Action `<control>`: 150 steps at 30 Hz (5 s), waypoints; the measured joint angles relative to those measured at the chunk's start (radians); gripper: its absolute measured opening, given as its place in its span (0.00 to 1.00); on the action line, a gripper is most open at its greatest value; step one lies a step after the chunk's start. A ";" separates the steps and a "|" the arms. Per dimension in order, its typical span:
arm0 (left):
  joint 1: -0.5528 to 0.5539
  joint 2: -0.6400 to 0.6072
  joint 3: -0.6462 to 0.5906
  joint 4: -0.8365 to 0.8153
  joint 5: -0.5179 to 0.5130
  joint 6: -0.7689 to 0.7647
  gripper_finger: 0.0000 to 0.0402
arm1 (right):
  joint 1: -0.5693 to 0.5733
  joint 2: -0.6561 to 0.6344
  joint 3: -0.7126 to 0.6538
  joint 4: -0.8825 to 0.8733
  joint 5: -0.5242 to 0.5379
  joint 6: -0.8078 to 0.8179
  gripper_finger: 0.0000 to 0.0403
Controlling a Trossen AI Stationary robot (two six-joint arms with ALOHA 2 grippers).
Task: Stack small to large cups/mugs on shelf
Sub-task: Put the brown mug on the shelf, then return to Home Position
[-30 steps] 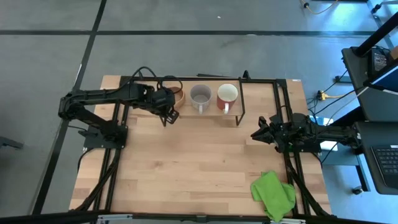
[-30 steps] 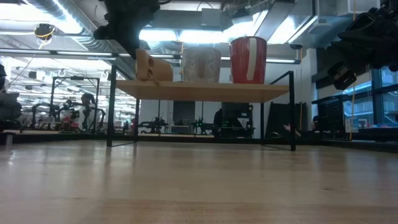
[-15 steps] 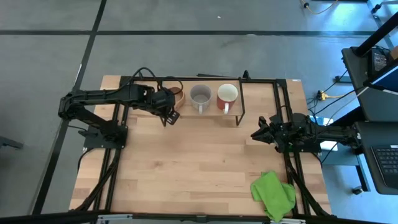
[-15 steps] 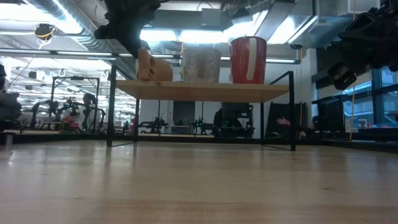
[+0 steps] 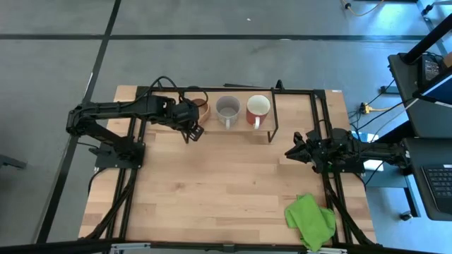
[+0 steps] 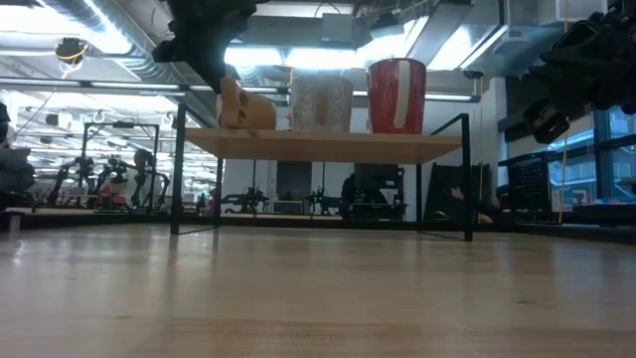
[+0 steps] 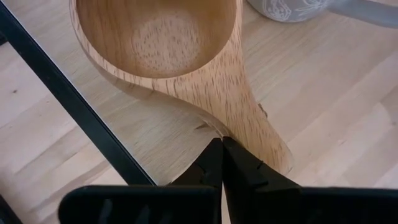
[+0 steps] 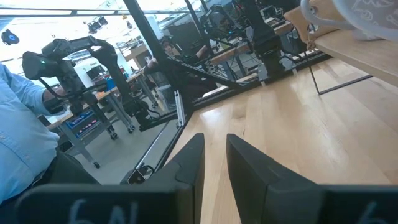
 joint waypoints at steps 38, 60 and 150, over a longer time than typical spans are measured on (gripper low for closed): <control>-0.016 -0.145 0.001 -0.001 0.002 -0.002 0.05 | 0.000 0.000 0.000 0.000 0.000 0.001 0.17; -0.562 -0.523 -0.318 0.971 -0.232 0.467 0.01 | 0.000 0.000 0.000 0.000 0.000 0.000 0.17; -0.693 -1.346 -1.300 1.501 0.122 0.547 0.03 | 0.000 0.000 0.000 0.000 0.000 0.000 0.17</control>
